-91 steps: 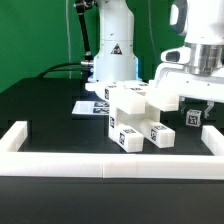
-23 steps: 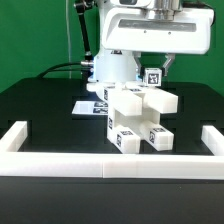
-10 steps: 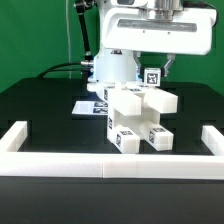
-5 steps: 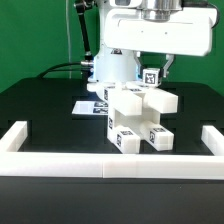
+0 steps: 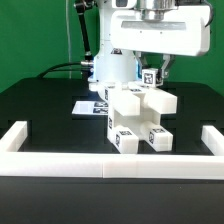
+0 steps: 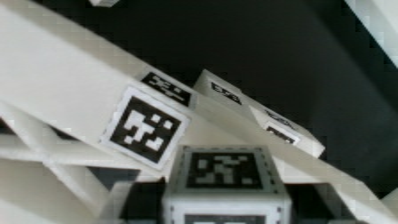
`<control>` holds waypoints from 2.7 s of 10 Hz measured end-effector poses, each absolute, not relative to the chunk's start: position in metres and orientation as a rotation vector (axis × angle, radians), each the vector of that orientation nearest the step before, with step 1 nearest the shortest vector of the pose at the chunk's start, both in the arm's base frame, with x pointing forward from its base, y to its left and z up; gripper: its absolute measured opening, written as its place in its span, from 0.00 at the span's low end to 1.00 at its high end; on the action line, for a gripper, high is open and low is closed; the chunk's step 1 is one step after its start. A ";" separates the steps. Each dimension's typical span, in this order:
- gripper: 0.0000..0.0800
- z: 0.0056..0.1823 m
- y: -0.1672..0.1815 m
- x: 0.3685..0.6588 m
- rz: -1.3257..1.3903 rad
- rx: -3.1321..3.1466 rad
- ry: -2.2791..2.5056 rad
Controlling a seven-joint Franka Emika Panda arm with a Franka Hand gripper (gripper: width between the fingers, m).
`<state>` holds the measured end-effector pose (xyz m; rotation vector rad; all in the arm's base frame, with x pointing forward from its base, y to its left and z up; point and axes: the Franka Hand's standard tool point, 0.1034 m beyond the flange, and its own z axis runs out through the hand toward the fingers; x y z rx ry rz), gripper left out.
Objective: Assemble chair
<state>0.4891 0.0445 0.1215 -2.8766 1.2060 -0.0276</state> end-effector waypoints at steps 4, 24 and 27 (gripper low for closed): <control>0.39 0.121 0.045 0.489 -0.026 -2.836 1.295; 0.81 0.127 0.042 0.493 -0.057 -3.109 -0.446; 0.81 0.127 0.042 0.494 -0.059 -3.087 -0.604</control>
Offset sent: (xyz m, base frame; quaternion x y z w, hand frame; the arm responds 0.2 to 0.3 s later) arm 0.0000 0.0000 0.0000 0.0000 0.0000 0.0000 1.0000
